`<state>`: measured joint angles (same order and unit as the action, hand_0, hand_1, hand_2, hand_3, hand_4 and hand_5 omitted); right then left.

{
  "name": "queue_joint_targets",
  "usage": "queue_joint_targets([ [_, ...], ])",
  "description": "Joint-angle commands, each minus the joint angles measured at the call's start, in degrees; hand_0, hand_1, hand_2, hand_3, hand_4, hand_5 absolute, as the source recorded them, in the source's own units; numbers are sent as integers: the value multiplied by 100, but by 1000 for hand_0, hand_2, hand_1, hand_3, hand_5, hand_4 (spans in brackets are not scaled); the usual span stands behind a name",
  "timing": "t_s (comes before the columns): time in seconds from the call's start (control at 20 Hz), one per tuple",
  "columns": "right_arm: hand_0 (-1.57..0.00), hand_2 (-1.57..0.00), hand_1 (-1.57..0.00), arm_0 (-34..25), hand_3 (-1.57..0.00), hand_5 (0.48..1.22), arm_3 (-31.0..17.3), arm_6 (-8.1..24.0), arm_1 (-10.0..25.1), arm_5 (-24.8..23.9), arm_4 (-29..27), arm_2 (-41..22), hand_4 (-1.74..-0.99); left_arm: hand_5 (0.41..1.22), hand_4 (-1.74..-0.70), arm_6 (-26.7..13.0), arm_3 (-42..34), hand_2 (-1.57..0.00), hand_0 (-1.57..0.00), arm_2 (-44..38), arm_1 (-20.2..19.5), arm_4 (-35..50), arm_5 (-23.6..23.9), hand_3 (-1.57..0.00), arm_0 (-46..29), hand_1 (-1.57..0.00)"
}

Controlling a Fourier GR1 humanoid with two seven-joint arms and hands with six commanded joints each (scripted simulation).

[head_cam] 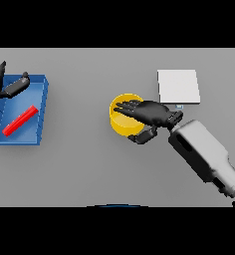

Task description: Pick up the red beaker and tilt it to pour out 1 green nut into yellow bowl. Pick up the yellow bowl and place it on the metallic measuring scale.

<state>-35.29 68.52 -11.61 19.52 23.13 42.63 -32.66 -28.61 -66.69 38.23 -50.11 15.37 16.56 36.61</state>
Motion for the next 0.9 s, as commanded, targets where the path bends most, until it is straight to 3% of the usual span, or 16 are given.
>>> queue_joint_targets([
  [0.0, 1, 1, 1, -53, 1, 678, -101, -19, -24, 30, 42, -59, -1270, 734, -795, -38, 38, 1, 1, 7, 8, -39, 14, 1, 55, 1],
  [0.3, 1, 1, 1, -230, 1, 681, -337, -6, 18, 303, 188, -264, -1306, 736, -798, 39, 37, 1, 1, -49, -80, -18, 35, 1, -16, 1],
  [0.5, 1, -4, 1, -387, -11, 729, -531, 124, -138, 318, 293, -375, -1308, 729, -793, 11, 101, 1, 1, -47, -52, 11, -45, 1, 32, 1],
  [0.6, -16, -68, -40, -402, -94, 784, -592, 190, -148, 346, 341, -416, -1339, 725, -792, 75, 162, 1, 1, -57, -26, 14, -95, 1, 79, 1],
  [0.7, -258, -233, -236, -442, -249, 900, -575, 129, -115, 352, 426, -502, -1387, 722, -793, 112, 97, 1, 1, -74, -79, 35, -109, 1, 49, 1],
  [0.85, -891, -814, -846, -457, -594, 1057, -579, 89, -81, 528, 367, -528, -1534, 726, -796, 134, 78, 1, 1, -93, -43, 49, -30, 1, 16, 1],
])
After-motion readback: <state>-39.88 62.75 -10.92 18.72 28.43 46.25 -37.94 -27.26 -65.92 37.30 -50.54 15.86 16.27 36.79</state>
